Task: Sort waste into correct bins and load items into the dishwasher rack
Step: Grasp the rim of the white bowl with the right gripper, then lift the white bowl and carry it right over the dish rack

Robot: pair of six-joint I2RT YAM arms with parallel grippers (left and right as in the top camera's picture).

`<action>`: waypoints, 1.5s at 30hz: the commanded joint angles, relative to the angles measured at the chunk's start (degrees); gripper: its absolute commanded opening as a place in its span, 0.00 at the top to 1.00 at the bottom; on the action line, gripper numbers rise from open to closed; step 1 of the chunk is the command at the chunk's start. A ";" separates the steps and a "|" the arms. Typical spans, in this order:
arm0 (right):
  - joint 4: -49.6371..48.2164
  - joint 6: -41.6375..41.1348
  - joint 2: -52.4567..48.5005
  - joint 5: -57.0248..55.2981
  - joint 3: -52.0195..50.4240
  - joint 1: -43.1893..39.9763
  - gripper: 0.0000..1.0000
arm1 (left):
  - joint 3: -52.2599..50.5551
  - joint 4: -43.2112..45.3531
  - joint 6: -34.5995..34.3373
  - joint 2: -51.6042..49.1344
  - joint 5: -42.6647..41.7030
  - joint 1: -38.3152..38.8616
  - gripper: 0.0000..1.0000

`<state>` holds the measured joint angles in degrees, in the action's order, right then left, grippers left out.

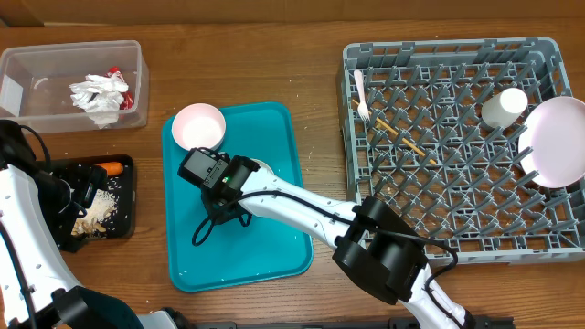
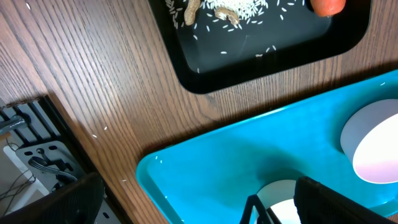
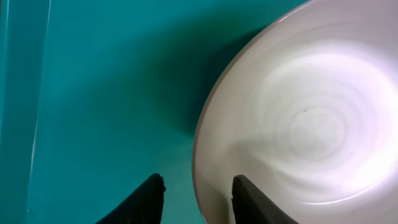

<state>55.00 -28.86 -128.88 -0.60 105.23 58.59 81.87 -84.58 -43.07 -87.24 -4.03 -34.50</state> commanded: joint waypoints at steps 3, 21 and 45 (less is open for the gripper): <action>-0.26 -0.13 0.11 -1.05 0.15 -0.15 0.69 | -0.17 0.00 0.87 -0.09 0.15 0.02 0.00; 2.27 -0.26 0.94 -1.05 1.62 -1.07 0.96 | -0.17 0.00 0.87 -0.09 0.15 0.02 0.00; 17.44 -4.13 26.69 3.32 5.53 -21.66 0.96 | -0.17 0.00 0.87 -0.09 0.15 0.02 0.00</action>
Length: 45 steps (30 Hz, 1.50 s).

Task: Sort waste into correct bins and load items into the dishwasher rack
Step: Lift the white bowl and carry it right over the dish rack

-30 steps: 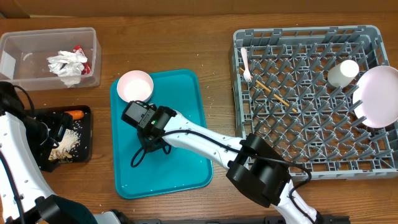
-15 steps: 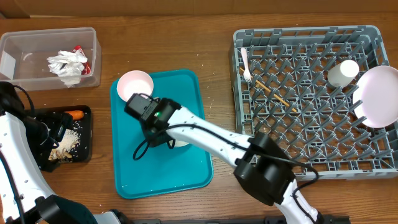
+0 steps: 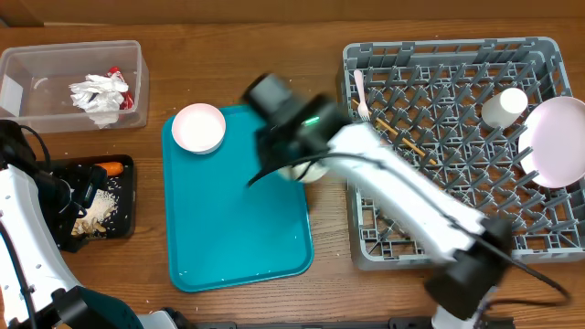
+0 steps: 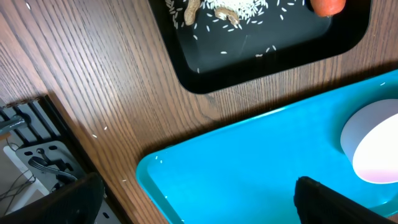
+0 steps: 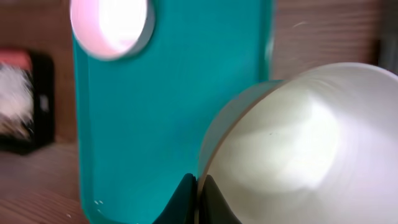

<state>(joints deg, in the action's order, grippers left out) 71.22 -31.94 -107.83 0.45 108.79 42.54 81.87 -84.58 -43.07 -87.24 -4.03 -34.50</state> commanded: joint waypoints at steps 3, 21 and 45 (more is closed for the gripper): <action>4.79 -1.01 8.94 5.11 1.97 -13.25 0.96 | -0.17 0.00 0.87 -0.09 0.15 0.02 0.00; 25.86 28.26 15.08 44.44 1.18 -59.65 0.96 | -0.17 0.00 0.87 -0.09 0.15 0.02 0.00; 19.65 64.87 22.47 70.18 -38.95 -75.41 0.96 | -0.17 0.00 0.85 -0.09 0.15 0.02 0.00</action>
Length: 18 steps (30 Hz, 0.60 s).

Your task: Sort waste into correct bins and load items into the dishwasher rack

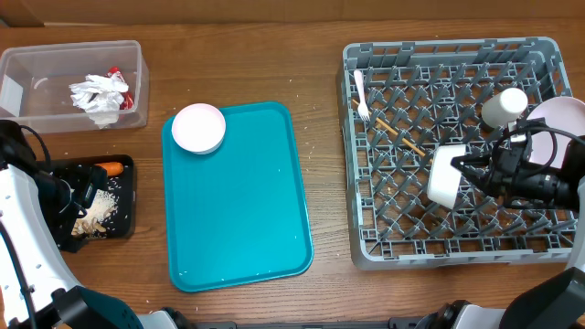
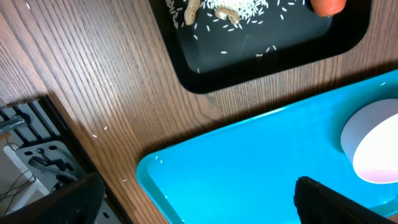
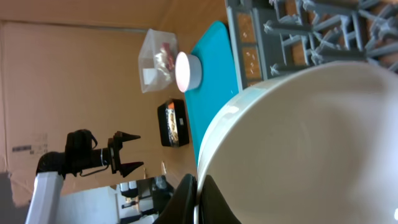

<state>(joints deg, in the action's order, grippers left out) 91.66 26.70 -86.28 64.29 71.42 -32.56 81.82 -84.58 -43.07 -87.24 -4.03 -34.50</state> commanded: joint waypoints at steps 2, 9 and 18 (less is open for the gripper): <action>-1.18 7.28 0.92 7.96 -2.49 -0.31 0.96 | -0.13 0.00 0.85 -0.09 0.15 0.02 0.00; -1.75 10.01 0.92 8.17 -6.64 -0.20 0.96 | -0.13 0.00 0.87 -0.09 0.15 0.02 0.00; -6.12 9.97 0.92 7.80 -13.22 -0.22 0.96 | -0.13 0.00 0.85 -0.09 0.15 0.02 0.00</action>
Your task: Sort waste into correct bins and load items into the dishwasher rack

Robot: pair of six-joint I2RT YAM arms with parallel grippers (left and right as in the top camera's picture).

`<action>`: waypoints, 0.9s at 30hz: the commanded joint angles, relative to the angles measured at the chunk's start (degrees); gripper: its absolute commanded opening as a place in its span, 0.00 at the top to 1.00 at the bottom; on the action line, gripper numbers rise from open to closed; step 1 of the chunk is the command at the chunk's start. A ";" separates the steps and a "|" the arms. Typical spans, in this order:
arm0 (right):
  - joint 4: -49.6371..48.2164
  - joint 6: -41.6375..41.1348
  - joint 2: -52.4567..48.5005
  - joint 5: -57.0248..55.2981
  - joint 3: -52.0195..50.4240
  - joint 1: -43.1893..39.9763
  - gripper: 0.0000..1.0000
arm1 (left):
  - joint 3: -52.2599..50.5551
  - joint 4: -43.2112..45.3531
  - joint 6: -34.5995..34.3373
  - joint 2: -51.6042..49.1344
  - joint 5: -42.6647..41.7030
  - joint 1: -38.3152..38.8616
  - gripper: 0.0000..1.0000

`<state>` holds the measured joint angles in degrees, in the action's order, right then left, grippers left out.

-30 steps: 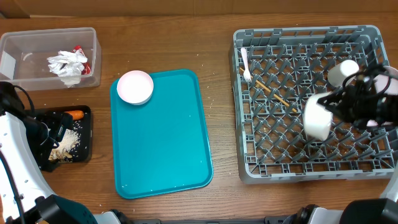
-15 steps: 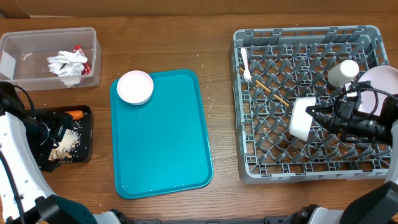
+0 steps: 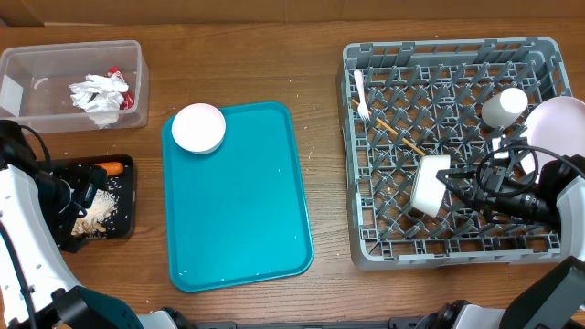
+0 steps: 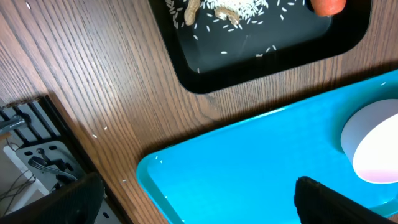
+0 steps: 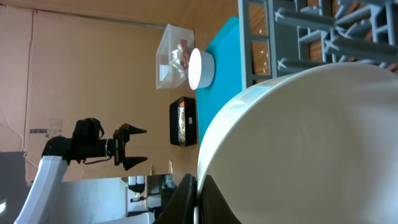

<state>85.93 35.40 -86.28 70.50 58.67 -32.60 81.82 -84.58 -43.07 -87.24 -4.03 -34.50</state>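
My right gripper is shut on the rim of a white bowl. In the overhead view it holds this white bowl on its side, among the tines in the middle of the grey dishwasher rack. A small pinkish-white bowl sits at the far left corner of the teal tray. My left gripper hangs open at the left, over the table between the black tray of food scraps and the teal tray, with nothing between its fingers.
The rack also holds a white cup, a pink plate, a white fork and chopsticks. A clear bin with crumpled paper stands at the far left. The black scrap tray lies below it.
The right gripper has shifted the white bowl slightly left and toward the rack's front, tilted a little more. The left arm has not moved.
First my right gripper stood open around the rim of the white bowl on the teal tray. Then it was shut on the bowl, held up at the tray's right edge. Later the bowl was on its side over the rack, and now sits among the tines.
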 commanded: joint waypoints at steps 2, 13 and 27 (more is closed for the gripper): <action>-0.50 1.25 0.92 1.62 -0.42 -0.28 0.96 | -0.13 0.00 0.87 -0.09 0.15 0.02 0.00; -1.73 -7.15 0.94 -7.89 3.76 -4.42 0.92 | -0.13 0.00 0.85 -0.09 0.15 0.02 0.00; -4.68 -33.73 0.94 -35.67 18.03 -4.76 0.92 | -0.13 0.00 0.85 -0.09 0.15 0.02 0.00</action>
<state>82.06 10.50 -86.28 50.37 71.59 -36.71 81.82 -84.58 -43.07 -87.24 -4.03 -34.50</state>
